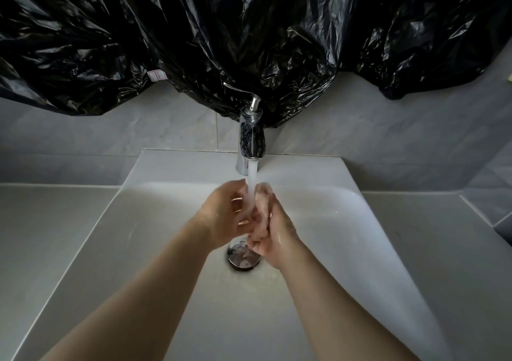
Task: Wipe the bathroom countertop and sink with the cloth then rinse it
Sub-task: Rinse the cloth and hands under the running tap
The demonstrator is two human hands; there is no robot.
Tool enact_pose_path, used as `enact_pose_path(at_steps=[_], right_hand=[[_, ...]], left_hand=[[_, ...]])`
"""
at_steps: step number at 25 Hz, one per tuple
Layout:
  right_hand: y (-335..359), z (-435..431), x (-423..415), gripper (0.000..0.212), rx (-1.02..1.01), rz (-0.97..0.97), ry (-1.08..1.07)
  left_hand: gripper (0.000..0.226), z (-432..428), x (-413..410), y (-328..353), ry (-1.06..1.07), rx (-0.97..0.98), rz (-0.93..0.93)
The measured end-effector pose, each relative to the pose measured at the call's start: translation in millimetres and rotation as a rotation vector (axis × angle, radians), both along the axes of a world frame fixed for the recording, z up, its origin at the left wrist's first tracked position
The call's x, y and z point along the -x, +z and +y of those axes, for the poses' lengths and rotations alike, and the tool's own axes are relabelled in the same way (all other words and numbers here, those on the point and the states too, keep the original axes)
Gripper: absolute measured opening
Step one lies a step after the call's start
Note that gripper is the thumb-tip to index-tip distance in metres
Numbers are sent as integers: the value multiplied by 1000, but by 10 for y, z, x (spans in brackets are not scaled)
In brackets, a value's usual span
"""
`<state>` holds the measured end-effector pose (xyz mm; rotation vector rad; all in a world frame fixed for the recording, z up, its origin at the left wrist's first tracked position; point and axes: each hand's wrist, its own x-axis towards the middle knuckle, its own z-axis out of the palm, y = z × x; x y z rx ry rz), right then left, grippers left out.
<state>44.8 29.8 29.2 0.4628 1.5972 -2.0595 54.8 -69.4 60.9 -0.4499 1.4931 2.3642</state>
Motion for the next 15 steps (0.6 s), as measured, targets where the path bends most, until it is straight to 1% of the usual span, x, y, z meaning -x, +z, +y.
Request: enact_pose_path(at_steps=[1, 2, 3, 4, 6, 8, 9, 10, 12, 13, 15], right_hand=[[4, -32, -21, 43, -54, 109, 6], [5, -78, -68, 39, -213, 279, 3], [-5, -112, -127, 35, -400, 458, 18], [-33, -150, -165, 33, -529, 572, 24], [-2, -166, -181, 30, -637, 641, 47], [14, -133, -107, 28, -676, 660, 40], [35, -110, -63, 30, -669, 645, 32], [33, -105, -16, 35, -673, 611, 20], [26, -112, 50, 46, -698, 479, 62], [-3, -98, 90, 47, -643, 389, 87], [44, -14, 108, 47, -466, 254, 83]], left_hand=[[22, 21, 24, -59, 78, 151, -52], [26, 27, 54, -120, 131, 251, -91], [31, 40, 72, -154, 145, 227, -134], [33, 52, 82, -181, 138, 139, -182], [33, 111, 27, -182, 114, 0, -228], [30, 189, -16, -203, 127, -74, -197], [30, 229, -28, -221, 134, -67, -159], [29, 244, -29, -246, 138, 12, -114], [28, 225, -36, -282, 120, 242, -24], [26, 198, -36, -282, 99, 345, 23], [17, 122, -46, -287, 37, 530, 124]])
